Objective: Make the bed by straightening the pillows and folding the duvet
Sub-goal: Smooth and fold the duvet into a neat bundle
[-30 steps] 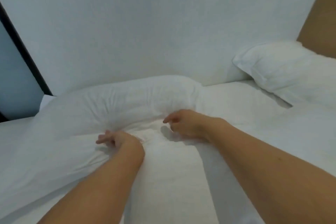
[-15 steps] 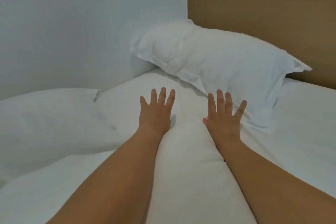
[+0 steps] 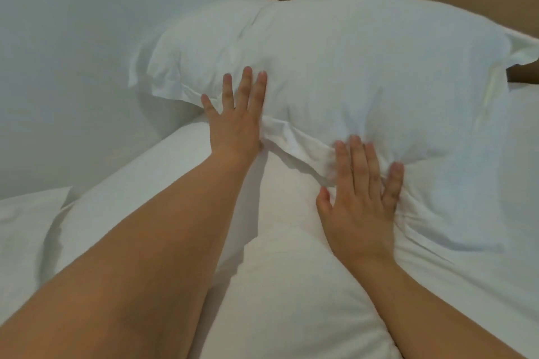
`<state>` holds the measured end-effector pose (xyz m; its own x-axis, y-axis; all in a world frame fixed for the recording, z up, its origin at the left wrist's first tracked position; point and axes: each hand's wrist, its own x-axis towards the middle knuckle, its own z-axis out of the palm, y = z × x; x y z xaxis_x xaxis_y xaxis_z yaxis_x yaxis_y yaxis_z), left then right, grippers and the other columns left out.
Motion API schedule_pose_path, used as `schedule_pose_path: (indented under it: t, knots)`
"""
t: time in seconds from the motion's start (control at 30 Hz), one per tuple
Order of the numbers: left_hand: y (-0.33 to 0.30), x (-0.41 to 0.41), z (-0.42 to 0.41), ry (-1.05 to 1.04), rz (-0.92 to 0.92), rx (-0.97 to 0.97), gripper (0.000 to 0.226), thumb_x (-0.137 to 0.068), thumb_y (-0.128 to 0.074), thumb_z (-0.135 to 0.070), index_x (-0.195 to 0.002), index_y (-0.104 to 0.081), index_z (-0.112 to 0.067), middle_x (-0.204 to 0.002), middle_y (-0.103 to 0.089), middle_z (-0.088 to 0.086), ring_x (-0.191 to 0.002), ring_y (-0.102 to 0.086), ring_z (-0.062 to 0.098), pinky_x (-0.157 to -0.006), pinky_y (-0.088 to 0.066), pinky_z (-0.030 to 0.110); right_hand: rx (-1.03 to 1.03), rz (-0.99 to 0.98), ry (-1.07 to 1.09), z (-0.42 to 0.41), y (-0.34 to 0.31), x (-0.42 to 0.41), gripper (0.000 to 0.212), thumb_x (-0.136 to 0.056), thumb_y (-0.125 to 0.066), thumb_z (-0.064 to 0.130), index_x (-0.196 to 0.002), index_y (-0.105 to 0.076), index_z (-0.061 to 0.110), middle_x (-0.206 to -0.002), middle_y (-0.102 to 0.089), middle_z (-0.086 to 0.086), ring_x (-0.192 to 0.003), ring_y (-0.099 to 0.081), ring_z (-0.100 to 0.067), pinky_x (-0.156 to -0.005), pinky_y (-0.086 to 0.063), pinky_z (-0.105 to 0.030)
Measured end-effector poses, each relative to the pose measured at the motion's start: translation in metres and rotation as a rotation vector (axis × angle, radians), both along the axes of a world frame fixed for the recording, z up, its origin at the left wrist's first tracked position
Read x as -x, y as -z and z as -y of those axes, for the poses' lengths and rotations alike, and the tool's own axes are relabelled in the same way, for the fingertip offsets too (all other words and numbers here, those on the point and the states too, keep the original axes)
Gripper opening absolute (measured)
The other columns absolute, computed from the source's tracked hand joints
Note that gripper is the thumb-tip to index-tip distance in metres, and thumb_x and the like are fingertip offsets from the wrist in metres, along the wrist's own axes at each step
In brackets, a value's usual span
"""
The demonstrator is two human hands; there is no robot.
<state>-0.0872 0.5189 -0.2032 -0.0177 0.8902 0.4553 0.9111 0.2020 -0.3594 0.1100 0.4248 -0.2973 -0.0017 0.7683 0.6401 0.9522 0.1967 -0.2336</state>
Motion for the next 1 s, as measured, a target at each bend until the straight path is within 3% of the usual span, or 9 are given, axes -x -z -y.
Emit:
schedule_pose_path:
  t: [0.1, 0.2, 0.33, 0.43, 0.5, 0.67, 0.83, 0.9, 1.0]
  knots:
    - [-0.007, 0.006, -0.028, 0.004, -0.008, -0.101, 0.106, -0.089, -0.063, -0.041, -0.15, 0.021, -0.022, -0.162, 0.008, 0.002, -0.149, -0.004, 0.034, -0.111, -0.015, 0.067, -0.009, -0.016, -0.016, 0.0, 0.001, 0.002, 0.069, -0.089, -0.055, 0.026, -0.151, -0.028, 0.012, -0.159, -0.021, -0.006, -0.146, -0.021, -0.022, -0.118, -0.006, -0.054]
    - [-0.025, 0.01, -0.047, 0.047, -0.075, 0.023, 0.089, -0.094, -0.051, -0.03, -0.152, 0.017, -0.022, -0.163, 0.005, 0.003, -0.148, -0.001, 0.037, -0.114, -0.005, 0.062, 0.012, 0.045, -0.013, -0.003, 0.007, 0.002, 0.065, -0.09, -0.053, 0.026, -0.149, -0.032, 0.013, -0.157, -0.024, -0.005, -0.145, -0.023, -0.022, -0.118, -0.007, -0.054]
    - [-0.02, 0.011, -0.057, 0.233, -0.107, 0.194, 0.055, -0.102, -0.034, -0.018, -0.153, -0.016, -0.006, -0.158, -0.023, 0.015, -0.144, -0.021, 0.038, -0.118, -0.015, 0.047, -0.01, 0.06, -0.01, -0.006, 0.014, 0.005, 0.061, -0.091, -0.052, 0.024, -0.149, -0.035, 0.014, -0.157, -0.027, -0.005, -0.144, -0.025, -0.022, -0.118, -0.006, -0.053]
    - [-0.015, 0.0, -0.048, 0.233, 0.01, 0.226, 0.037, -0.099, -0.039, -0.015, -0.133, -0.046, -0.004, -0.127, -0.057, 0.016, -0.113, -0.056, 0.033, -0.089, -0.042, 0.038, -0.023, 0.066, -0.035, -0.011, 0.017, 0.001, 0.063, -0.09, -0.053, 0.024, -0.149, -0.034, 0.015, -0.157, -0.027, -0.005, -0.145, -0.023, -0.022, -0.118, -0.003, -0.052]
    - [-0.02, -0.005, -0.039, 0.207, -0.013, 0.266, 0.025, -0.097, -0.041, -0.014, -0.117, -0.055, -0.008, -0.11, -0.065, 0.011, -0.096, -0.063, 0.031, -0.073, -0.042, 0.037, -0.042, 0.053, -0.017, -0.012, 0.018, 0.001, 0.066, -0.087, -0.057, 0.024, -0.148, -0.035, 0.016, -0.156, -0.029, -0.005, -0.144, -0.026, -0.021, -0.118, -0.005, -0.052]
    - [-0.067, -0.023, 0.027, 0.279, -0.172, 0.41, 0.018, -0.089, -0.043, -0.005, -0.097, -0.059, -0.009, -0.095, -0.066, 0.009, -0.079, -0.059, 0.03, -0.065, -0.033, 0.033, -0.056, 0.009, 0.004, -0.001, 0.004, -0.001, 0.075, -0.083, -0.064, 0.031, -0.149, -0.031, 0.016, -0.153, -0.031, -0.011, -0.142, -0.026, -0.027, -0.117, -0.01, -0.056]
    - [-0.101, -0.041, 0.124, 0.363, -0.019, 0.471, 0.016, -0.085, -0.048, -0.005, -0.098, -0.056, -0.01, -0.091, -0.064, 0.011, -0.08, -0.06, 0.033, -0.061, -0.03, 0.035, -0.136, -0.173, 0.211, 0.021, -0.033, -0.009, 0.089, -0.073, -0.074, 0.051, -0.137, -0.032, 0.005, -0.141, -0.031, -0.018, -0.136, -0.029, -0.034, -0.111, -0.013, -0.067]
    - [-0.104, -0.047, 0.15, 0.433, 0.077, 0.397, 0.011, -0.083, -0.051, -0.007, -0.092, -0.055, -0.01, -0.086, -0.062, 0.008, -0.079, -0.058, 0.031, -0.059, -0.028, 0.034, -0.336, -0.197, 0.135, 0.037, -0.067, -0.023, 0.081, -0.076, -0.071, 0.056, -0.131, -0.036, 0.006, -0.137, -0.037, -0.02, -0.133, -0.034, -0.036, -0.109, -0.015, -0.068]
    - [-0.097, -0.048, 0.17, 0.56, 0.246, 0.091, 0.018, -0.067, -0.064, -0.007, -0.085, -0.064, -0.012, -0.076, -0.062, 0.003, -0.073, -0.054, 0.028, -0.058, -0.035, 0.033, -0.384, 0.111, -0.153, 0.036, -0.133, -0.048, 0.08, -0.086, -0.052, 0.064, -0.143, -0.026, 0.016, -0.147, -0.023, -0.02, -0.139, -0.025, -0.041, -0.114, -0.001, -0.06]
